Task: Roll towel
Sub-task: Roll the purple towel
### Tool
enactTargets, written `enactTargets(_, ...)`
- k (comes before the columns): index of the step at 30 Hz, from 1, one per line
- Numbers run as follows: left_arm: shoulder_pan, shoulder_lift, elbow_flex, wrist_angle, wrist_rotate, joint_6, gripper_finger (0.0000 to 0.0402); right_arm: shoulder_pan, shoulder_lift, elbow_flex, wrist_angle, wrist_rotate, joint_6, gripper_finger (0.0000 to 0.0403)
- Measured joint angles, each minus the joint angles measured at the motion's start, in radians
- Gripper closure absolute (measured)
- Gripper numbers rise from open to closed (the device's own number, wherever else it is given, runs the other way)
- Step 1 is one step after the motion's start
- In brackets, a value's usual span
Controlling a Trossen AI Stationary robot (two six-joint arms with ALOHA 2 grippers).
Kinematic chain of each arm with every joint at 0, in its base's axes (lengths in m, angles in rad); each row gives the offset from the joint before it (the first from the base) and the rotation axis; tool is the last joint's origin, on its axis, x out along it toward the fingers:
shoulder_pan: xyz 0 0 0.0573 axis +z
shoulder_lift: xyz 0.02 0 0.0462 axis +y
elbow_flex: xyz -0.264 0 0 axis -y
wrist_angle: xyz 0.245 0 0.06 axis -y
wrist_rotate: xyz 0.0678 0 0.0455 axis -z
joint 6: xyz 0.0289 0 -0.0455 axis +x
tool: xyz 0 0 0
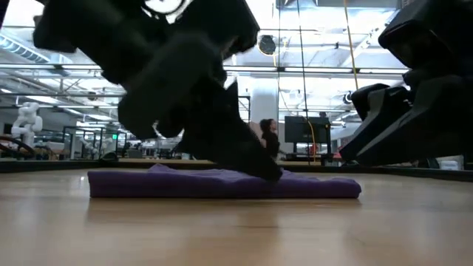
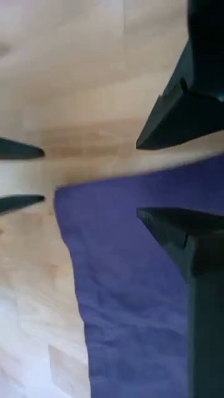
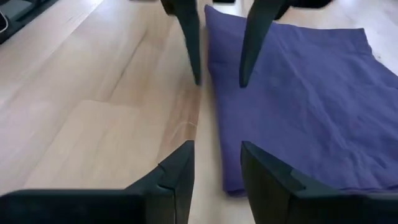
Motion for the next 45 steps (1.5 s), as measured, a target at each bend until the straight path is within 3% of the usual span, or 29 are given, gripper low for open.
enactTargets(4,-0.003,0.015,0.000,0.002,-0.006,0.016,0.0274,0.000,0.000,0.000,0.001,0.001,0.011,0.0282)
enactTargets(13,-0.003,0.022,0.000,-0.027,-0.025,0.009,0.0288,0.000,0.000,0.000,0.060,0.001,0.013,0.0282)
enactTargets(20,0.007,0.018,0.002,-0.100,0.003,-0.043,0.0390,0.000,0.000,0.000,0.045,-0.001,0.038,0.0282)
enactTargets(28,0.010,0.018,0.001,-0.094,0.010,-0.042,0.0388,-0.007,0.000,0.000,0.056,0.002,0.034,0.0282)
enactTargets(39,0.018,0.018,0.000,-0.096,0.073,-0.115,0.0394,0.005,0.000,0.000,0.036,-0.079,0.014,0.0281)
enactTargets(45,0.034,-0.002,-0.001,-0.110,0.138,-0.123,0.0394,0.006,0.022,0.000,0.062,-0.074,-0.022,0.0241)
